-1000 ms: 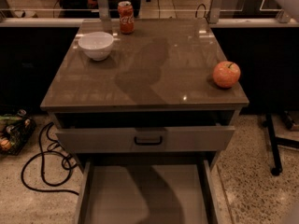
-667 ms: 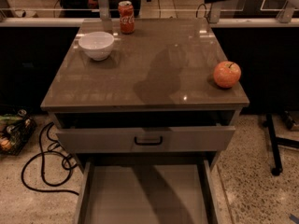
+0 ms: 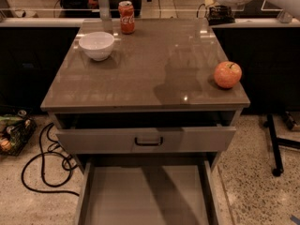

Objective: Place rxbar chocolate into middle drawer

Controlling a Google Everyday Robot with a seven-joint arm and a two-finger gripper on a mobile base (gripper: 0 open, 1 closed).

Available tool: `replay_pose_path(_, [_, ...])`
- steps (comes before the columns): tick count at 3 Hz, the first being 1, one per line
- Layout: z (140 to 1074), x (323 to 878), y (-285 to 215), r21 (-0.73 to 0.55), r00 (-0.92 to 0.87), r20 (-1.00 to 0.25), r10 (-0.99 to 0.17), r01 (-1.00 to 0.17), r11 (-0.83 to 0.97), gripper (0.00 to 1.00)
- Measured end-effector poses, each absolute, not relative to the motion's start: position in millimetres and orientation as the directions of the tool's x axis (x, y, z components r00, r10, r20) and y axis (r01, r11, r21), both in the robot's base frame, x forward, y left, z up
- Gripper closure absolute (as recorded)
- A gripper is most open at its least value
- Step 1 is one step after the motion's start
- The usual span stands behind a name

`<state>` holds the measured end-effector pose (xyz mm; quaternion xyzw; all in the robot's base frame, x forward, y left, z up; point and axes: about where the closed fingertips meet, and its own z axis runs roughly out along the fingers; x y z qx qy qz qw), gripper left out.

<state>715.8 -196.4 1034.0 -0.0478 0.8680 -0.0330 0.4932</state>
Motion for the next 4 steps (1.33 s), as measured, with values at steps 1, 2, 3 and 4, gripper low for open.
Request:
replay_pose_path(1, [1033,715,-196,-0.1,-0.508,-0.851,-0.13,-0.087,0.991,1.0])
replay_pose_path(2, [1035,690,-203,-0.082,-0.494,-0.856,-0.152,-0.16,0.984,1.0])
replay_pose_path(3, [1046,634,-216,-0.068,-0.467,-0.868,-0.17,-0.228,0.971,1.0])
replay_pose_path(4, [1033,578,-225,-0.058,-0.494,-0.846,-0.199,-0.287,0.956,1.0])
